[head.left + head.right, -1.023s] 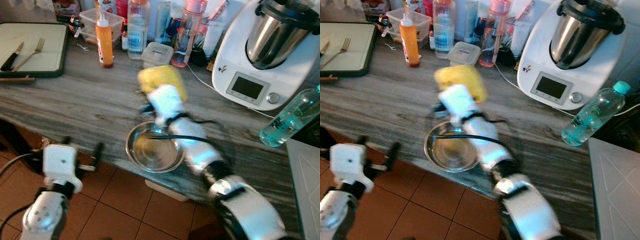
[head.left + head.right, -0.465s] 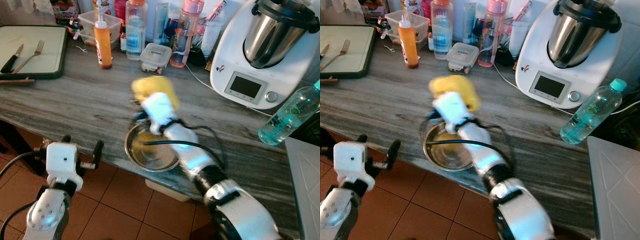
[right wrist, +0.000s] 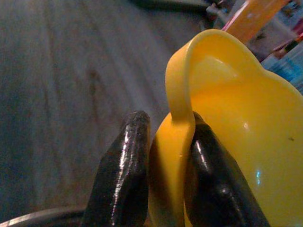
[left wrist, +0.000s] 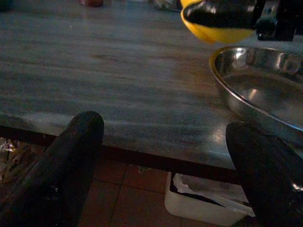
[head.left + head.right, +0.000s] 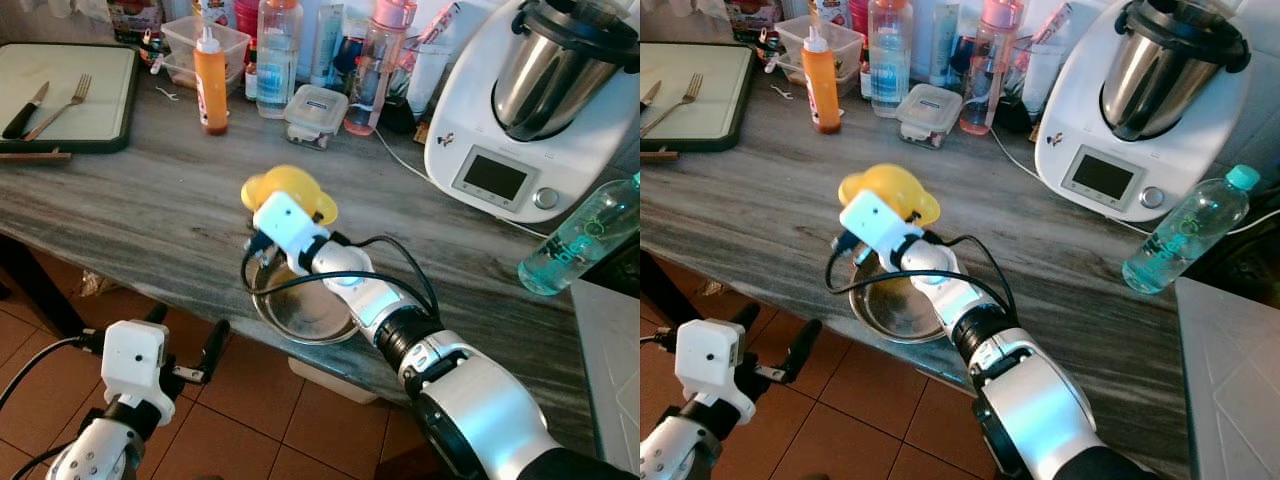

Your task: Setting the table

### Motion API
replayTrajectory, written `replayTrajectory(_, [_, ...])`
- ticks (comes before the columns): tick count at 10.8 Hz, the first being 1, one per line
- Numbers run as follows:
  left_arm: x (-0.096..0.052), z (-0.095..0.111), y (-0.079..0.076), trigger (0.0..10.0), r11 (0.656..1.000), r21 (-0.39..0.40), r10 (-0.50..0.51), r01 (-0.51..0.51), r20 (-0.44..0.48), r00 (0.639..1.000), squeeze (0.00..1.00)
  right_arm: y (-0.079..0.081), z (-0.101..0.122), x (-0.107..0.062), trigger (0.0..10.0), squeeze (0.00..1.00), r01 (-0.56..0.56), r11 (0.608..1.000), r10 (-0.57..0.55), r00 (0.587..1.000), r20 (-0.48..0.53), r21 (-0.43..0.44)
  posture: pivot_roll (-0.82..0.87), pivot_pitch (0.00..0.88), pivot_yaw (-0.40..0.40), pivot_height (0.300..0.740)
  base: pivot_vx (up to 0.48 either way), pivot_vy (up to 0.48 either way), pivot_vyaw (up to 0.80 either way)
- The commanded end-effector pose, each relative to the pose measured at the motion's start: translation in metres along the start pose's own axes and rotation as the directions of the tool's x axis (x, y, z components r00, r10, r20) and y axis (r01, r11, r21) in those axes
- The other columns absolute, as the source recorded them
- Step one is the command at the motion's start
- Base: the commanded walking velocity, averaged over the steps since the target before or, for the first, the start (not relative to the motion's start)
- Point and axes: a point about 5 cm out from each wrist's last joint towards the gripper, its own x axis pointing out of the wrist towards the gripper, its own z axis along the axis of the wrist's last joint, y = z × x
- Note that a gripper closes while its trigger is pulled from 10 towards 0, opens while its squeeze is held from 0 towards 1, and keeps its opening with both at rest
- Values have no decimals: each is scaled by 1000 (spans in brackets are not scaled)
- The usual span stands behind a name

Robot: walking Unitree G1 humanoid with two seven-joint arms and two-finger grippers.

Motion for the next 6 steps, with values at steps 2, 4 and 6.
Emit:
replayTrajectory(2, [-2, 1, -5, 10000, 1000, -2, -31, 31, -2, 1000, 0, 23, 20, 13, 10000, 1000, -74, 997, 74, 997, 30, -15, 349, 112, -179, 740, 0, 0, 0])
replayTrajectory(4, [-1, 0, -4, 10000, 999, -1, -36, 36, -6, 999, 0, 24, 18, 14, 10000, 1000, -72, 997, 72, 997, 19, -25, 348, 113, -180, 740, 0, 0, 0])
replayTrajectory(6, [-2, -1, -6, 10000, 999, -5, -41, 41, -10, 999, 0, 24, 18, 13, 10000, 1000, -66, 996, 67, 998, 16, -51, 346, 115, -178, 740, 0, 0, 0])
